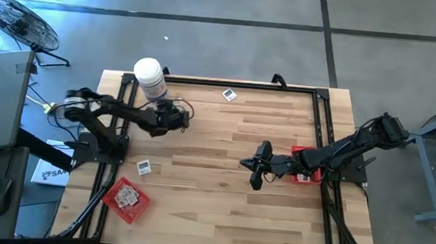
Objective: Pick & Place First Aid Supplies
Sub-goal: Put the ointment pack into the left red bin
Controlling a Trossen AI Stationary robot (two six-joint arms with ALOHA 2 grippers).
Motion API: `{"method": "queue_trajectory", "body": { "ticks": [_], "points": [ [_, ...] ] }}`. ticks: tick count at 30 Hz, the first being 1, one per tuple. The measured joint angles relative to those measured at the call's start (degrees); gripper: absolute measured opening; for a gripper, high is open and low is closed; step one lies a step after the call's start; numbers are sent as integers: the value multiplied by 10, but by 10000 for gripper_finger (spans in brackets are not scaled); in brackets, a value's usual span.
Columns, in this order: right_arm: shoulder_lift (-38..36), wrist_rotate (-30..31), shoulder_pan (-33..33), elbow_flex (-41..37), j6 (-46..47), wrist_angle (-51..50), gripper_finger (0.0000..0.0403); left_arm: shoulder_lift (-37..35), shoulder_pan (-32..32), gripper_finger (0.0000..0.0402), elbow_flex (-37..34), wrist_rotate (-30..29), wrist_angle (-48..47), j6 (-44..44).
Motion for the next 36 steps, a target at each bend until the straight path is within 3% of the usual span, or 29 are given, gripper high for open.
{"method": "queue_trajectory", "body": {
  "ticks": [11, 21, 36],
  "points": [
    [0, -2, 0, 0, 0, 0, 7, 70, 73, 117, 12, 2, 54, -63],
    [0, -2, 0, 0, 0, 0, 8, 107, 74, 117, 13, 16, 54, -55],
    [0, -10, 0, 0, 0, 0, 4, 56, -33, 117, 13, 117, 30, 34]
  ]
}}
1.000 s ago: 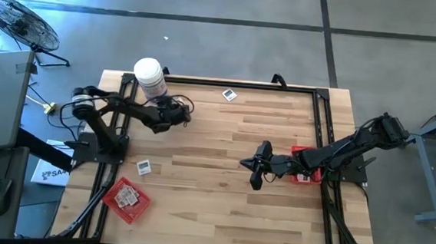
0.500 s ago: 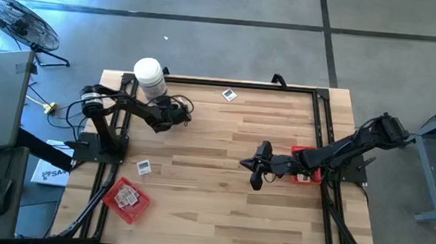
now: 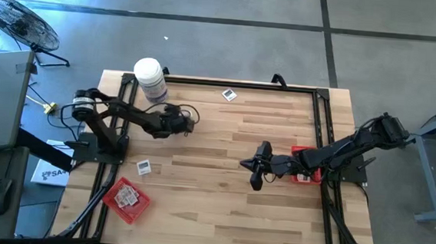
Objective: Pick & Place First Aid Supplies
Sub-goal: Put the ointment pack into the left red bin
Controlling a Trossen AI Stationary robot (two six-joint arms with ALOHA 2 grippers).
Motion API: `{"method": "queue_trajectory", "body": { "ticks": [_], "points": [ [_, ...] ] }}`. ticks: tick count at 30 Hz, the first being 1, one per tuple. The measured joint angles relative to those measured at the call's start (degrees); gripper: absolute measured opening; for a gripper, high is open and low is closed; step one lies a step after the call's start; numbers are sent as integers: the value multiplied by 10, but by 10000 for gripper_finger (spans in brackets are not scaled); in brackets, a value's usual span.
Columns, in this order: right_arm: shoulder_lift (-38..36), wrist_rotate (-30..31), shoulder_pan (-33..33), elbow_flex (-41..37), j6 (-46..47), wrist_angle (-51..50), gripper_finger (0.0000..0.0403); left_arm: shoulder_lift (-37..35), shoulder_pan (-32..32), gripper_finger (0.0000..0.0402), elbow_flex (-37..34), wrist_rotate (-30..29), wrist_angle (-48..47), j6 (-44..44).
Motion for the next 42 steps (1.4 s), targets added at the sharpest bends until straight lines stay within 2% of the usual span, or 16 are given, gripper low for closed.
{"method": "queue_trajectory", "body": {
  "ticks": [7, 13, 17, 24, 34, 42],
  "points": [
    [0, -10, 0, 0, 0, 0, 3, -6, -36, 117, 0, 34, 14, 62],
    [0, -10, 0, 0, 0, 0, 4, -44, -35, 117, 8, 112, 10, 94],
    [0, -10, 0, 1, 0, 0, 3, -64, -36, 117, 12, 148, 8, 84],
    [0, -10, 0, 1, 0, 0, 2, -64, -43, 117, 12, 158, -10, 42],
    [0, -10, 0, 1, 0, 0, 1, -64, -105, 117, 12, 117, -3, -12],
    [0, -10, 0, 1, 0, 0, 6, -44, -110, 117, 13, 103, 22, -55]
  ]
}}
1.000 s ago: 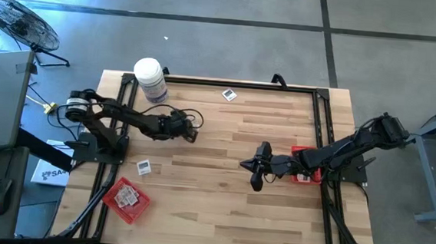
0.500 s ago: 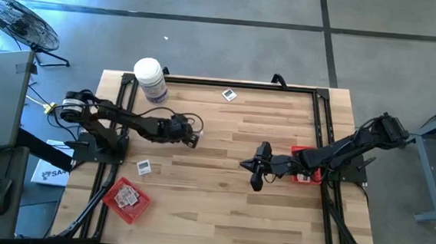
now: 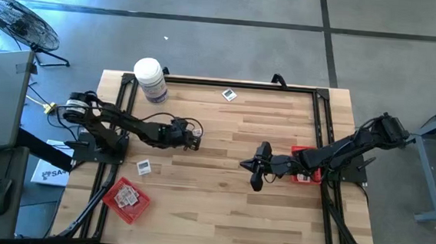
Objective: Pick & Place First Aid Supplies
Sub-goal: Put the ointment pack into the left red bin
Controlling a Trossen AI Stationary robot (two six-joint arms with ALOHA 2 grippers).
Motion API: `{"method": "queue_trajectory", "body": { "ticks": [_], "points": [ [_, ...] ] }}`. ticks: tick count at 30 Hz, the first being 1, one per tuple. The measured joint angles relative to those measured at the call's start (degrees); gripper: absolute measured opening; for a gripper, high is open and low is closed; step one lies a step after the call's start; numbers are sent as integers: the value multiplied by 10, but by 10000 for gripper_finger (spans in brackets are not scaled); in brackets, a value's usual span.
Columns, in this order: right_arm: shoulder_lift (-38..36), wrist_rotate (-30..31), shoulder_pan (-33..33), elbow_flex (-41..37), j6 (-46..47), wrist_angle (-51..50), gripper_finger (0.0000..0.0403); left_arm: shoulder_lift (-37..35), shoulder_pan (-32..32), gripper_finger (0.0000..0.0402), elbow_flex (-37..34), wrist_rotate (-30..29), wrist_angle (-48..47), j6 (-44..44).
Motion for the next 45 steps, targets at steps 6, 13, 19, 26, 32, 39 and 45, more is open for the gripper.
{"method": "queue_trajectory", "body": {
  "ticks": [6, 13, 19, 26, 32, 39, 45],
  "points": [
    [0, 0, 0, 0, 0, 0, 7, 22, 0, 117, 1, -12, 17, -31],
    [0, 0, 0, 0, 0, 0, 8, 22, 0, 117, 1, -13, 20, -39],
    [0, 0, 0, 0, 0, 0, 8, 23, 5, 105, 0, -33, 22, -62],
    [0, 0, 0, 0, 0, 0, 8, 42, 27, 68, 0, -23, 43, -62],
    [0, 0, 0, 0, 0, 0, 5, 70, 27, 63, 2, -31, 65, -63],
    [0, 0, 0, 0, 0, 0, 5, 74, 31, 63, 7, -39, 75, -40],
    [0, 0, 0, 0, 0, 0, 3, 74, 28, 63, 19, -38, 64, -30]
  ]
}}
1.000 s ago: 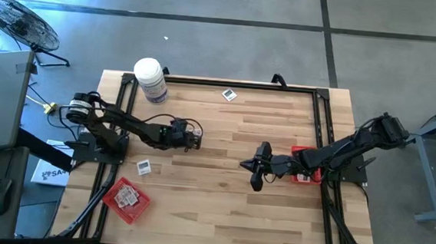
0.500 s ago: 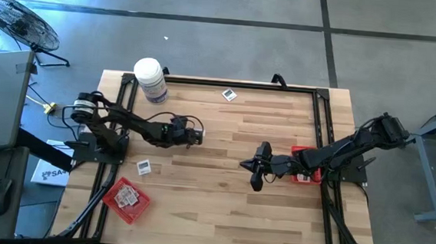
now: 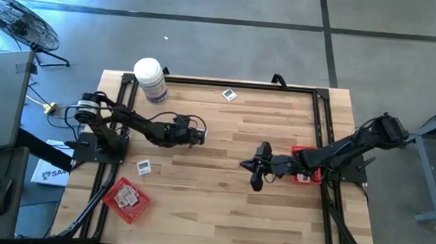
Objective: Pick & Place First Aid Supplies
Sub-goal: Put the ointment pack into the left red bin
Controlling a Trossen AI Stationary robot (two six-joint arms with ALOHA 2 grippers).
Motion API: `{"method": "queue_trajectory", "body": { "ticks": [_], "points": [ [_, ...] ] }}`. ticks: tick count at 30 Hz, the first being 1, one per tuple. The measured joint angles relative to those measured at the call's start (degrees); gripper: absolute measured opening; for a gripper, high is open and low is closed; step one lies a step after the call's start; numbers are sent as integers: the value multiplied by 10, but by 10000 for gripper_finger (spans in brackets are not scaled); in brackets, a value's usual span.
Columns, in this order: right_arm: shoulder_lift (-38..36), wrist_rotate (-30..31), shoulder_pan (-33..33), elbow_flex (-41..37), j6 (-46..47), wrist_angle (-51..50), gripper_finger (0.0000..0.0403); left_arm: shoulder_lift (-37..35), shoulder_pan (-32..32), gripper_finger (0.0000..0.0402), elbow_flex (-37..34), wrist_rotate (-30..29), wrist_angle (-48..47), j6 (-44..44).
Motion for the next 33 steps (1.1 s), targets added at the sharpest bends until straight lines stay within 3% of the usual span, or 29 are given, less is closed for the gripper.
{"method": "queue_trajectory", "body": {
  "ticks": [29, 33],
  "points": [
    [0, 0, 0, 0, 0, 0, 7, 4, -58, 62, 0, -27, -17, -47],
    [0, 0, 0, 0, 0, 0, 9, 19, -58, 46, 1, -35, -15, -48]
  ]
}}
